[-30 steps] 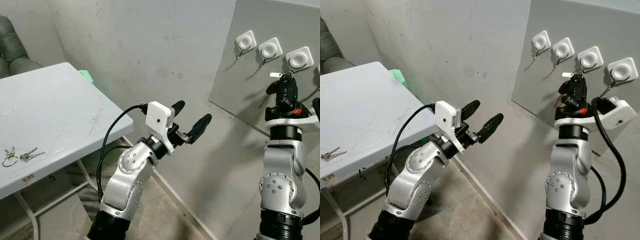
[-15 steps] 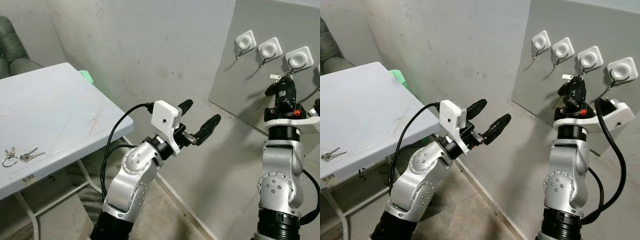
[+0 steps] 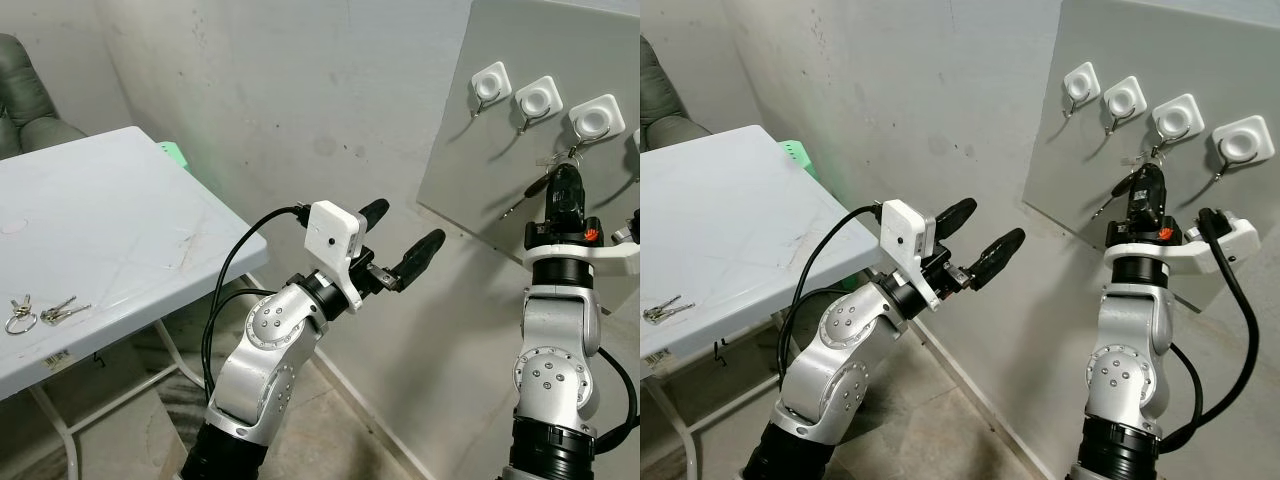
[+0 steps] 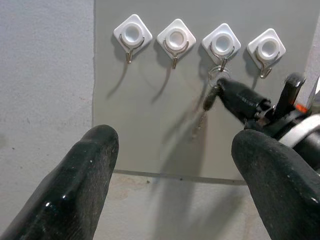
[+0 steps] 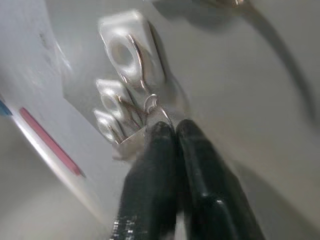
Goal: Hang keys on a hook
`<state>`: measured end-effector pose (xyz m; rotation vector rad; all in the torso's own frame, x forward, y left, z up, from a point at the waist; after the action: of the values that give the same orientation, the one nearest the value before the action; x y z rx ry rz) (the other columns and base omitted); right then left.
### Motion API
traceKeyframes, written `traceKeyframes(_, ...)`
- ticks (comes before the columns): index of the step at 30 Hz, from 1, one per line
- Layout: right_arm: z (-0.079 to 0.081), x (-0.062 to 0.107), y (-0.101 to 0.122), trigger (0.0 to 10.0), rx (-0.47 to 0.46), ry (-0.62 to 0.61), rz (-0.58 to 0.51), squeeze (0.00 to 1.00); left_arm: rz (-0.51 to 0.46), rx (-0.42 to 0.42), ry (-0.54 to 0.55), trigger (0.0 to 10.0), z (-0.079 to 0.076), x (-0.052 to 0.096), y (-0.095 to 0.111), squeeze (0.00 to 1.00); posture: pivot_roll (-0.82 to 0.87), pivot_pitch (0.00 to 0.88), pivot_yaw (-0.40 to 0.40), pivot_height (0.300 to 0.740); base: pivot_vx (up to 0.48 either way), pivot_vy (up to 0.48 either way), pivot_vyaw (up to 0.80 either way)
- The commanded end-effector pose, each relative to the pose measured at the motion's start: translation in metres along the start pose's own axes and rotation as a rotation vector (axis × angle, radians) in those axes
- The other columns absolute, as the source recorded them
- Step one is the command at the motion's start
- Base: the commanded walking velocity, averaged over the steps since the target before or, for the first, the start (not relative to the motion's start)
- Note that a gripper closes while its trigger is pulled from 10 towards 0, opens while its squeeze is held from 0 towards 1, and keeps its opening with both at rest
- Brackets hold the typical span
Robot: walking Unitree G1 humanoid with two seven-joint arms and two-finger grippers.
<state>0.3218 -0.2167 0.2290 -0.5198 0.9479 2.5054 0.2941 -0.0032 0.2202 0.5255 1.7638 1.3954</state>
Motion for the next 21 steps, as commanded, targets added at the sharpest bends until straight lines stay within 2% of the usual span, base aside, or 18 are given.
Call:
traceKeyframes(1,-0.006,0.004,-0.008,10.0,0.028,-0.011,0.046,1.0,-0.012,0.002,0.005,10.0,0.0,0.0,0.005,0.0,-0.06,0.0,-0.004,0.74,0.0,0.0,0.0)
traceKeyframes(13,-0.001,0.006,-0.01,10.0,0.053,0.033,0.05,1.0,-0.015,0.008,0.032,10.0,0.005,0.001,0.005,0.0,-0.06,0.0,-0.005,0.74,0.0,0.0,0.0)
traceKeyframes(21,-0.008,0.014,-0.017,10.0,0.098,0.032,0.093,1.0,-0.012,0.009,0.041,10.0,0.007,0.001,0.004,0.0,-0.06,0.0,-0.005,0.74,0.0,0.0,0.0)
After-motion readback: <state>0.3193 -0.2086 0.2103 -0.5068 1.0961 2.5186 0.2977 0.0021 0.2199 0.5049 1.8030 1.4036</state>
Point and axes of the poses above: a point about 5 cm out from each wrist's last joint towards the gripper, its own x axis pointing back from the gripper into the wrist, its own y axis along the axis of the wrist's last joint, z = x × y, the point moved 2 cm from there along -x, pointing out of the wrist towards the gripper, and after that the axes turned 1 degree about x, right-handed, at the moved point
